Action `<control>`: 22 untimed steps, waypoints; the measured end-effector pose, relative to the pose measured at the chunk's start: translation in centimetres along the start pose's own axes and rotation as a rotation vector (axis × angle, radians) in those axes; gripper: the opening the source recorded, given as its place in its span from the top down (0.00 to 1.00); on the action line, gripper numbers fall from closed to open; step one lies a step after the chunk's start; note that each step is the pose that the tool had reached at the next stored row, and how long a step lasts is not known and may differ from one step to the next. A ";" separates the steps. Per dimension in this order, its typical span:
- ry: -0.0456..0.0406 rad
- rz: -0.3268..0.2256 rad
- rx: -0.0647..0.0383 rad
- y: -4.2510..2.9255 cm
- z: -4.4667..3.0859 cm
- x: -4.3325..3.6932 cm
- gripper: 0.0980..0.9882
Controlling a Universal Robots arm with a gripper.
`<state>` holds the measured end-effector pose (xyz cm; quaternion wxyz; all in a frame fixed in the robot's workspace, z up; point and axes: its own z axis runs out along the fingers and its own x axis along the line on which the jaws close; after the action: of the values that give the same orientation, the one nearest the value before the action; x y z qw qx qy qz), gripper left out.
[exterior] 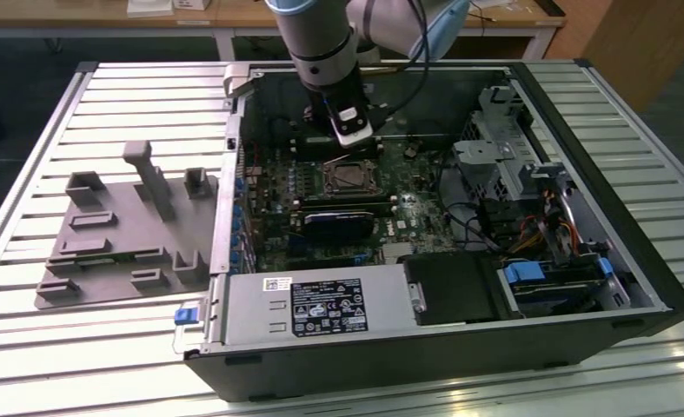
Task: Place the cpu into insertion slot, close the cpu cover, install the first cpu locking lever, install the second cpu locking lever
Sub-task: 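Install the first cpu locking lever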
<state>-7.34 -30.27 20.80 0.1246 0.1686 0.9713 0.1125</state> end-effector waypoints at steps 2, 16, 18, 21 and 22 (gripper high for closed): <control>-0.0056 -0.001 -0.002 -0.06 0.23 0.05 0.99; -0.0274 0.033 0.013 -0.02 0.75 0.22 0.99; -0.0288 0.039 0.014 0.06 0.78 0.26 0.99; -0.0302 0.043 0.015 0.17 0.84 0.32 0.99; -0.0306 0.045 0.016 0.20 0.86 0.33 0.99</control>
<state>-7.34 -29.82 19.97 0.1356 0.1929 0.9661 0.1051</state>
